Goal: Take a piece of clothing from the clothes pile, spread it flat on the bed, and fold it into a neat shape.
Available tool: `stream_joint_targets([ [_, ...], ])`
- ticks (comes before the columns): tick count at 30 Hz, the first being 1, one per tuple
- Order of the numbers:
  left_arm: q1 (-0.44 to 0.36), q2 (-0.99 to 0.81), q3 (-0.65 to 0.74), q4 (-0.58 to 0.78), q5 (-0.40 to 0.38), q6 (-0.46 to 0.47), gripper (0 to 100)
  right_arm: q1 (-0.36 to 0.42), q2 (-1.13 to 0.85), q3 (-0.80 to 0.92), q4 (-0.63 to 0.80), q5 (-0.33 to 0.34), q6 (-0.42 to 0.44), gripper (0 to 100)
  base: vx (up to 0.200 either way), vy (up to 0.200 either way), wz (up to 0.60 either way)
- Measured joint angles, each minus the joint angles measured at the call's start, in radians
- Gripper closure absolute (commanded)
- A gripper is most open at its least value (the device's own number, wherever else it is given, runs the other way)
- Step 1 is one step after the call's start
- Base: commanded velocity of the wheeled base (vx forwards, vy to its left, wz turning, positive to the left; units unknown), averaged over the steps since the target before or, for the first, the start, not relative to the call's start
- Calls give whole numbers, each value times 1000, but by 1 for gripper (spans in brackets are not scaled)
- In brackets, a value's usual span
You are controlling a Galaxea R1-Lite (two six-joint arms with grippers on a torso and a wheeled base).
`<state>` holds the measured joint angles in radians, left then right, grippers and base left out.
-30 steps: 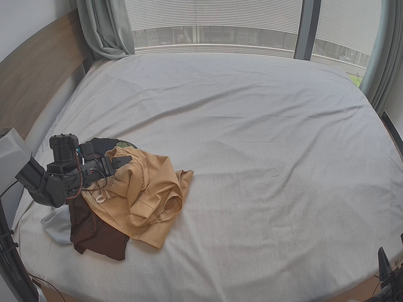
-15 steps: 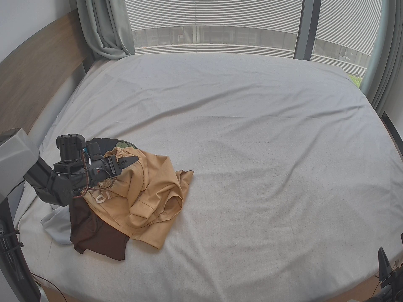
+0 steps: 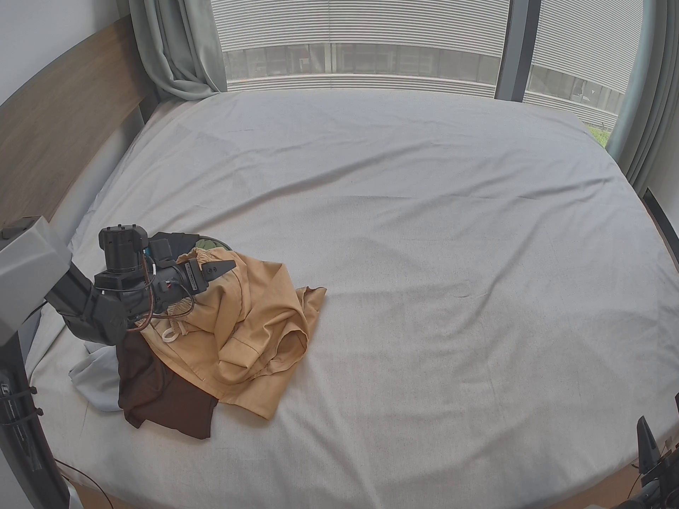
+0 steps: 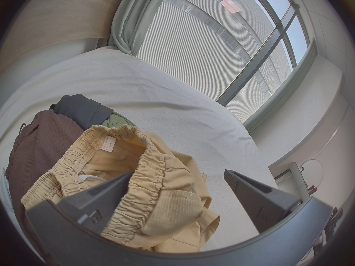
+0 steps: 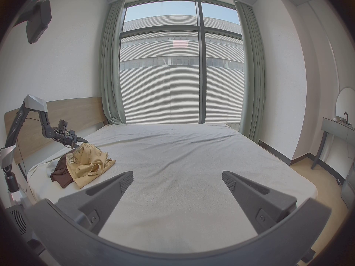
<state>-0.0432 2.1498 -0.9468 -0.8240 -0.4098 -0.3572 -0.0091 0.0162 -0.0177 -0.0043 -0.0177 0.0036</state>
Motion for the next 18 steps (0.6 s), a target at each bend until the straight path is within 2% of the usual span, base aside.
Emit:
stream_joint_targets([
  [2, 0, 5, -5, 0, 0, 0, 0, 0, 0, 0, 0, 0, 0, 0, 0, 0, 0],
  [3, 0, 8, -9, 0, 1, 0, 100, 0, 0, 0, 0, 0, 1, 0, 0, 0, 0],
  [18, 0, 35, -13, -10, 3, 2, 100, 0, 0, 0, 1, 1, 1, 0, 0, 0, 0],
])
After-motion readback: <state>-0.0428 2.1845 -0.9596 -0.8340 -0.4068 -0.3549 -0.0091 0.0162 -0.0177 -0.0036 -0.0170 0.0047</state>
